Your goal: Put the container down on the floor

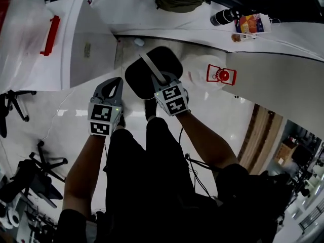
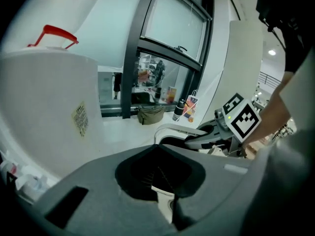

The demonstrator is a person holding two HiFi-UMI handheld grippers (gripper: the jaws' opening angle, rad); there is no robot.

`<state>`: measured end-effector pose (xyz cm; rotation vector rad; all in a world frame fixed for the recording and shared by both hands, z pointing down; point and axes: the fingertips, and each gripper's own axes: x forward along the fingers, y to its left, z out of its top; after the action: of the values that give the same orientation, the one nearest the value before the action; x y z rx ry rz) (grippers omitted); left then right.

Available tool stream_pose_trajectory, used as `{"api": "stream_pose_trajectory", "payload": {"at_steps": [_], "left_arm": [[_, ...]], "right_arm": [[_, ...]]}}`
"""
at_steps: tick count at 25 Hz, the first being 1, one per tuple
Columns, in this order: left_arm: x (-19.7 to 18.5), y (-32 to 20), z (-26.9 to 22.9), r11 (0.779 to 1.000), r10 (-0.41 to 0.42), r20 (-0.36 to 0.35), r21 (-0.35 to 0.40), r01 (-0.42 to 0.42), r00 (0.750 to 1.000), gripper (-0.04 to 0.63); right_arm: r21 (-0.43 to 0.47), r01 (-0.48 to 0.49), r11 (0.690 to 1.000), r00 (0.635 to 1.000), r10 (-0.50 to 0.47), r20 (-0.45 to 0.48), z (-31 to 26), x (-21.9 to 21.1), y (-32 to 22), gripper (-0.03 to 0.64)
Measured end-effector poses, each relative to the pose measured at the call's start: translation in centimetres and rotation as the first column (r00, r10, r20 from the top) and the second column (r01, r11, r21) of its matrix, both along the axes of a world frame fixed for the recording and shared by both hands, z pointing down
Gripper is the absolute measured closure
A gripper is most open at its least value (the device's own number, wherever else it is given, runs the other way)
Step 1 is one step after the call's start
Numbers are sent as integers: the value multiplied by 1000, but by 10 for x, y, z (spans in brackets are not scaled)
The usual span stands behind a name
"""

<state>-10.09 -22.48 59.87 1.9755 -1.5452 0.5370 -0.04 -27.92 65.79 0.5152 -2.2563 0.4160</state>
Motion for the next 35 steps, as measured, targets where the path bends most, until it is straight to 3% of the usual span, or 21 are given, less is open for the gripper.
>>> {"api": "stream_pose_trajectory", "payload": {"at_steps": [6, 14, 18, 28, 35], "left_arm": [[-5, -3, 32, 997, -64, -3, -48, 64, 998, 588], [-7, -9, 80, 988, -119, -63, -103, 112, 991, 588], [-11, -15, 101, 988, -121, -59, -103, 115, 991, 588], [-14, -26, 144, 978, -157, -123, -157, 137, 980, 588], [-18, -24, 168, 974, -162, -110, -179, 141, 981, 588]], "right_arm": [[-42, 30, 999, 999, -32, -40, 48, -6, -7, 609], [-83, 66, 994, 988, -77, -134, 113, -14, -16, 609], [-100, 58, 993, 984, -74, -164, 145, -20, -20, 609], [-131, 90, 987, 966, -119, -229, 226, -27, -28, 609], [-157, 112, 981, 953, -150, -263, 266, -31, -33, 609]]}}
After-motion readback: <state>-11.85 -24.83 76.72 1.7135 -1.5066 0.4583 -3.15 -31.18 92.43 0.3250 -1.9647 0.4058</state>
